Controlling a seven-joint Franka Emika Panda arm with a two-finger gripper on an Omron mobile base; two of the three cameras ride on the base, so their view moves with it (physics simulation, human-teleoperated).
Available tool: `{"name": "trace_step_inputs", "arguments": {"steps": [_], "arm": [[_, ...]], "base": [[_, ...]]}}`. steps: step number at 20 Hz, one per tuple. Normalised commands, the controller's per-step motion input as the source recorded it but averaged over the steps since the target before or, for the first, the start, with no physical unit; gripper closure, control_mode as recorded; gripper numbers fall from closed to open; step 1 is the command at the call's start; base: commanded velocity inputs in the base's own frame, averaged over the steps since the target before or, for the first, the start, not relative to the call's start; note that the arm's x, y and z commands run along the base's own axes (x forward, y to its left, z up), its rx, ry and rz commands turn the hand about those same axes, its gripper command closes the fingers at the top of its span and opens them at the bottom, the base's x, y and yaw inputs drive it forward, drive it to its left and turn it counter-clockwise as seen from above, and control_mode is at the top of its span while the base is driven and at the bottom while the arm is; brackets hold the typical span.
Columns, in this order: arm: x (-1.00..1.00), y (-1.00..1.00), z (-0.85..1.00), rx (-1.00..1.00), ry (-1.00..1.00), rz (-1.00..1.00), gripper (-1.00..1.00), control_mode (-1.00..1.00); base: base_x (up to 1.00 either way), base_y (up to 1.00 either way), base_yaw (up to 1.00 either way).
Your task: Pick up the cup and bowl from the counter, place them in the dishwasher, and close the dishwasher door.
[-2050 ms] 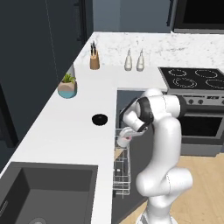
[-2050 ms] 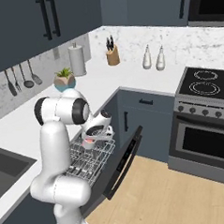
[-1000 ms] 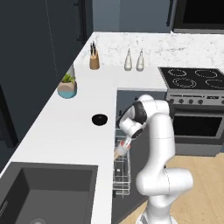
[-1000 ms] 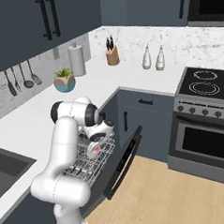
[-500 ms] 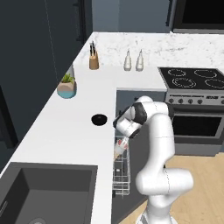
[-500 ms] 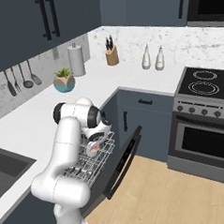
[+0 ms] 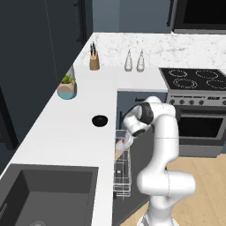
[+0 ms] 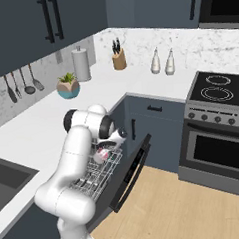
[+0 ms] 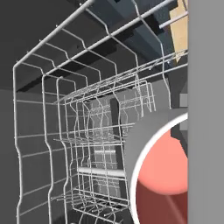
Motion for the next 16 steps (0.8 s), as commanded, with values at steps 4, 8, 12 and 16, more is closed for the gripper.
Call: {"name": "trace_step_inputs", "arguments": {"steps": [4, 8, 12, 16], "arm": [[0.03, 0.22, -0.33, 0.04, -0.16, 0.01, 1.0, -1.0], [0.16, 0.36, -0.28, -0.03, -0.02, 0.0, 1.0, -1.0], [0.13, 0.12, -0.4, -0.01, -0.02, 0.02, 1.0, -1.0], [0.01, 0.0, -0.62, -0.01, -0.04, 0.07, 1.0, -1.0]], "base": [[0.0, 0.0, 0.0], [0.0, 0.0, 0.0], [0.0, 0.0, 0.0], [0.0, 0.0, 0.0]]}}
